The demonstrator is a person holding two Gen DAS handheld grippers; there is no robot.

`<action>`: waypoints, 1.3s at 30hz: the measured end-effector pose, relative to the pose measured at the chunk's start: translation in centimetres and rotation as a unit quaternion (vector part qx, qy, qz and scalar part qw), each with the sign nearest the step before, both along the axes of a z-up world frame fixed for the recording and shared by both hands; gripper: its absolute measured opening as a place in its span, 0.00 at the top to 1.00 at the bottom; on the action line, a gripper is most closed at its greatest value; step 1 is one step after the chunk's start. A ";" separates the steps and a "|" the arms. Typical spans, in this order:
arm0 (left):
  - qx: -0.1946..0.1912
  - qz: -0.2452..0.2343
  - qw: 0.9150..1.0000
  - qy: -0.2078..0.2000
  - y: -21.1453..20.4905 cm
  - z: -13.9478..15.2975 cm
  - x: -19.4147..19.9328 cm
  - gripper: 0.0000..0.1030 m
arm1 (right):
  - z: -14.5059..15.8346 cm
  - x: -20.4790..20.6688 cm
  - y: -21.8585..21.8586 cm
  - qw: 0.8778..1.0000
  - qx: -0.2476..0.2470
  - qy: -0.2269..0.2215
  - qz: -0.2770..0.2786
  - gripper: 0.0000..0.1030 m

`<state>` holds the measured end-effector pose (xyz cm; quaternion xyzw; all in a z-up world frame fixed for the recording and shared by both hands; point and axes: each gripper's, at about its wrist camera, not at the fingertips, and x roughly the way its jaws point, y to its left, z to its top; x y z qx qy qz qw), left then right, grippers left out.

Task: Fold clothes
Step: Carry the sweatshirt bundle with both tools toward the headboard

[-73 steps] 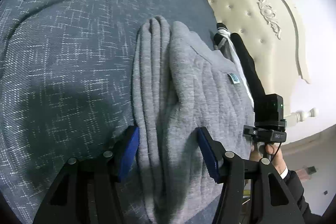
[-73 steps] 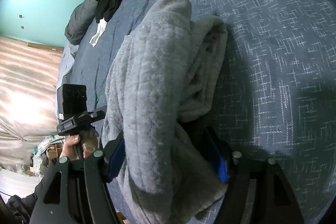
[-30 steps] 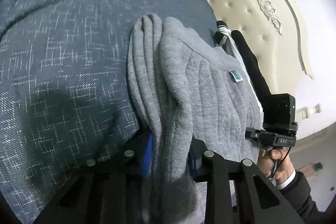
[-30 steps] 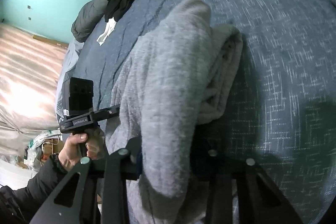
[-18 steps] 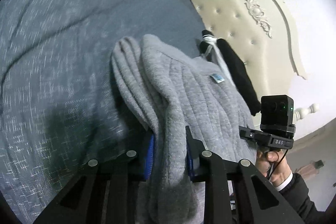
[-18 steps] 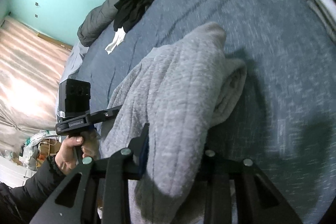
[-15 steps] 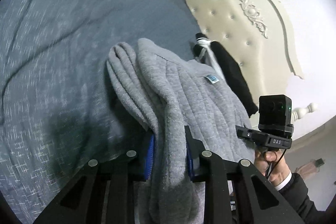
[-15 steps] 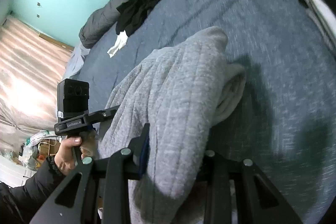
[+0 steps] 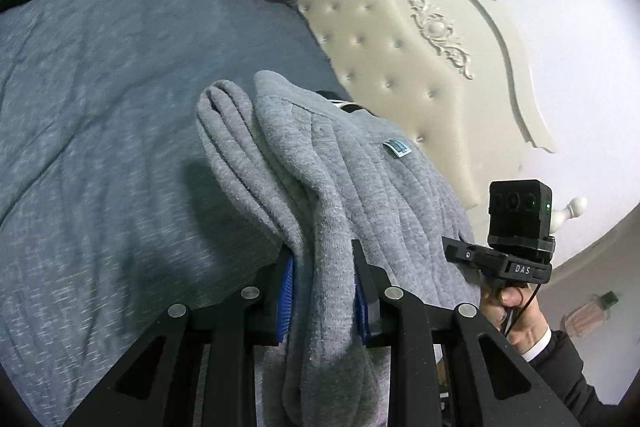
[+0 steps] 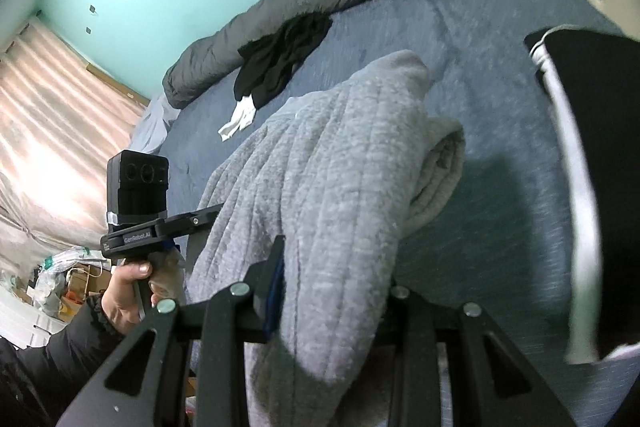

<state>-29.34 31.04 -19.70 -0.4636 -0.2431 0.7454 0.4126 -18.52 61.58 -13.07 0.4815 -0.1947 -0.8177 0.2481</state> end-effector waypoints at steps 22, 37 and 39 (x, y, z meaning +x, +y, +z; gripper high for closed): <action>-0.002 -0.032 0.998 0.050 17.1 7.8 -2.0 0.74 | 6.8 -1.4 15.1 0.997 0.044 0.057 -0.038 0.70; -0.019 -0.039 0.998 0.054 26.4 7.5 -2.7 0.74 | 6.2 -2.3 23.6 0.994 0.053 0.072 -0.066 0.70; -0.022 -0.039 0.998 0.052 27.4 7.2 -2.8 0.74 | 5.9 -2.5 24.2 0.994 0.052 0.072 -0.068 0.71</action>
